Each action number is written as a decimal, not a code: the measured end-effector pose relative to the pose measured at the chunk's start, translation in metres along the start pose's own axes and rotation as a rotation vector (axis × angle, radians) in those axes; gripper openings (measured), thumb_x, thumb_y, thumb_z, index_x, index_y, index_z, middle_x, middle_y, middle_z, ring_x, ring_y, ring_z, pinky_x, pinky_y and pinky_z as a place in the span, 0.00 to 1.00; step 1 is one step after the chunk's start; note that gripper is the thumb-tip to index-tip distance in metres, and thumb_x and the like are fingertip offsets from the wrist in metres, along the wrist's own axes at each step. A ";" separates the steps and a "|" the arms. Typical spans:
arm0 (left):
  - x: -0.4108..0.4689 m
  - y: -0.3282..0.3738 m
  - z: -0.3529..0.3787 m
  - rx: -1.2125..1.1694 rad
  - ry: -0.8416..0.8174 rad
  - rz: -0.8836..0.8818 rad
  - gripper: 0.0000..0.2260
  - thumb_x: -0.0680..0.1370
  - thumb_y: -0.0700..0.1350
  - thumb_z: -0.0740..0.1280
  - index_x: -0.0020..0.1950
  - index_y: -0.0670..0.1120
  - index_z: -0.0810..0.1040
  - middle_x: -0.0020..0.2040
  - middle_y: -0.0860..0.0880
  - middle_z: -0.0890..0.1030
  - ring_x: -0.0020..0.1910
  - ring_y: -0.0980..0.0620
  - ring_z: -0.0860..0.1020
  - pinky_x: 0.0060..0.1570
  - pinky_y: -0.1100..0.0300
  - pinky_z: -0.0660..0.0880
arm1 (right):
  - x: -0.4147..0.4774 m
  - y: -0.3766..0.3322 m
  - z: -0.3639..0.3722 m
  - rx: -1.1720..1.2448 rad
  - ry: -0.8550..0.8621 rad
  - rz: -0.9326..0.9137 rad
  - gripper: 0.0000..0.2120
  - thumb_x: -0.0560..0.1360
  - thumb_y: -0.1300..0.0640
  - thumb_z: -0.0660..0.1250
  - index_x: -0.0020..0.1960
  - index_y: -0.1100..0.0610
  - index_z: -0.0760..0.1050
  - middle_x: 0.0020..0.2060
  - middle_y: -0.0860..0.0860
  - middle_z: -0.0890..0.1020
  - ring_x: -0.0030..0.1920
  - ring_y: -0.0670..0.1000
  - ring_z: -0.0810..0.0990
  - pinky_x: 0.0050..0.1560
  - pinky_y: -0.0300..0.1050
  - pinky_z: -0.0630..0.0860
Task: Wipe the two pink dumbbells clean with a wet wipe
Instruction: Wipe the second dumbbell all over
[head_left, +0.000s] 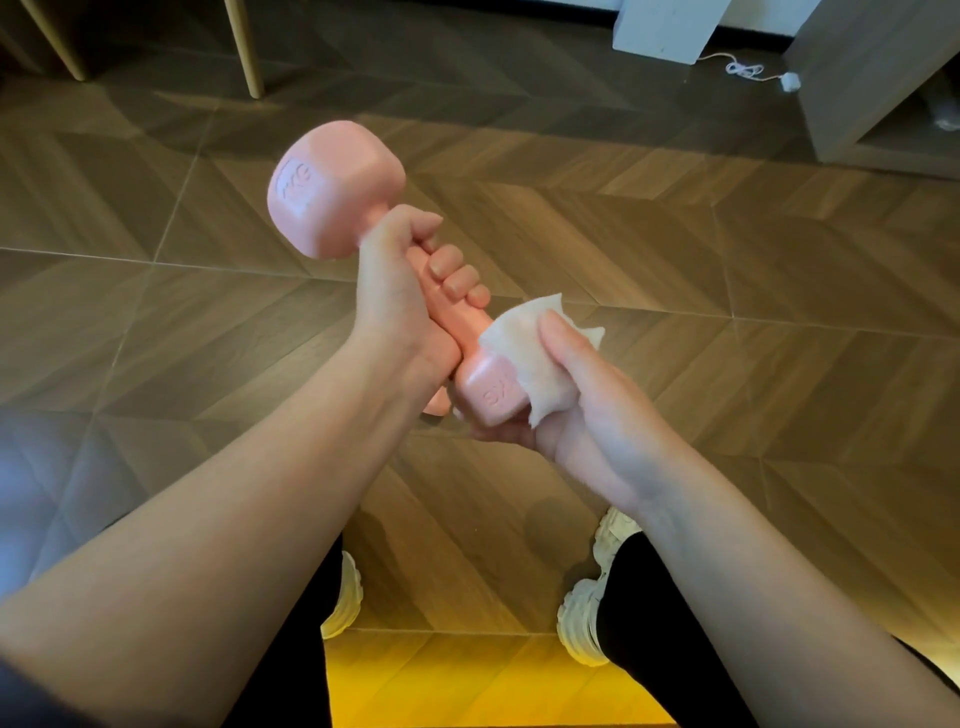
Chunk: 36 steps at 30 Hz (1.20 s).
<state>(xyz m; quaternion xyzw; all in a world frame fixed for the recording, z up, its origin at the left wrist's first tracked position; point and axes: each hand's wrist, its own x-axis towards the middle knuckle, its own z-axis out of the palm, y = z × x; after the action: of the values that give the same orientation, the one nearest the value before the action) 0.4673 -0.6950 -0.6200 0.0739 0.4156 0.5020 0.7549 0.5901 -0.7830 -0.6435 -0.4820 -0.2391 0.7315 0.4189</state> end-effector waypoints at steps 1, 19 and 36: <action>0.000 0.000 -0.001 -0.004 -0.001 -0.005 0.14 0.77 0.42 0.59 0.32 0.49 0.60 0.24 0.53 0.59 0.21 0.54 0.58 0.23 0.63 0.61 | -0.001 -0.002 -0.004 0.028 -0.054 0.012 0.36 0.70 0.41 0.68 0.72 0.59 0.68 0.66 0.67 0.74 0.67 0.68 0.73 0.66 0.66 0.72; -0.002 -0.008 -0.001 -0.090 -0.071 0.016 0.13 0.77 0.43 0.63 0.33 0.47 0.66 0.25 0.52 0.67 0.23 0.54 0.66 0.27 0.62 0.69 | -0.003 -0.006 -0.016 0.272 -0.133 0.157 0.30 0.75 0.44 0.64 0.72 0.59 0.70 0.66 0.66 0.75 0.62 0.68 0.76 0.58 0.63 0.78; 0.002 -0.006 -0.008 -0.044 0.063 0.038 0.14 0.77 0.43 0.62 0.33 0.49 0.62 0.24 0.53 0.60 0.21 0.55 0.59 0.24 0.62 0.63 | -0.005 0.000 -0.009 -0.075 -0.009 0.050 0.31 0.70 0.51 0.74 0.70 0.53 0.68 0.64 0.61 0.78 0.63 0.64 0.78 0.54 0.58 0.80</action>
<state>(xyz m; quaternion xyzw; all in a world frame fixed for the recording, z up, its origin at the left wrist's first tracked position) 0.4659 -0.6986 -0.6294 0.0492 0.4265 0.5273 0.7332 0.5993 -0.7880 -0.6452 -0.4998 -0.2559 0.7346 0.3809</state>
